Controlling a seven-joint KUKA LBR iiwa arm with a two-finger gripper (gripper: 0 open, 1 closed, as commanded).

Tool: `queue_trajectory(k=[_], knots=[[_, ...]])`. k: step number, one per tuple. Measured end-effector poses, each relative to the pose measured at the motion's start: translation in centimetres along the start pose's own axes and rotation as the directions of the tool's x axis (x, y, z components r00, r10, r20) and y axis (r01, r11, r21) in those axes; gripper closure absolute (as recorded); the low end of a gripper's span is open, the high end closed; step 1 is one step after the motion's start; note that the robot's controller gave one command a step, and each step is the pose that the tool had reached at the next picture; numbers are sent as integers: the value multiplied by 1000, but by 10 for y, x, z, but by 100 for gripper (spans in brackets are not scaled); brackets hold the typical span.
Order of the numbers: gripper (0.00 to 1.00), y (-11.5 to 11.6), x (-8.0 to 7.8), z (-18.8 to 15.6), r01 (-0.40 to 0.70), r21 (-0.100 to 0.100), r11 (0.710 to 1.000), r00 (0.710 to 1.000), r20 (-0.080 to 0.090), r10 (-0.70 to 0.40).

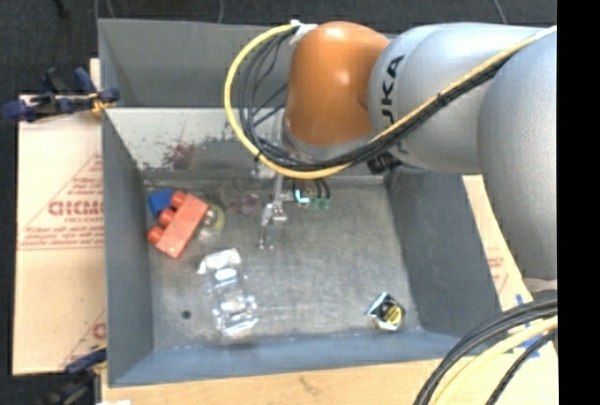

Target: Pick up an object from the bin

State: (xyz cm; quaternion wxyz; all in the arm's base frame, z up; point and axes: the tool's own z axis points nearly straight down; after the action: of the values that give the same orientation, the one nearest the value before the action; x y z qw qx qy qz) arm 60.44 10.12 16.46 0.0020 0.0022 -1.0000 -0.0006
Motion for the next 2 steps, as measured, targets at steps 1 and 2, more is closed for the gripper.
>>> queue_trajectory(k=[1, 2], knots=[[0, 22, -42, 81, 15, -1, 1000, 1000, 11, -15], [100, 22, -42, 84, 12, -1, 1000, 1000, 8, -12]])
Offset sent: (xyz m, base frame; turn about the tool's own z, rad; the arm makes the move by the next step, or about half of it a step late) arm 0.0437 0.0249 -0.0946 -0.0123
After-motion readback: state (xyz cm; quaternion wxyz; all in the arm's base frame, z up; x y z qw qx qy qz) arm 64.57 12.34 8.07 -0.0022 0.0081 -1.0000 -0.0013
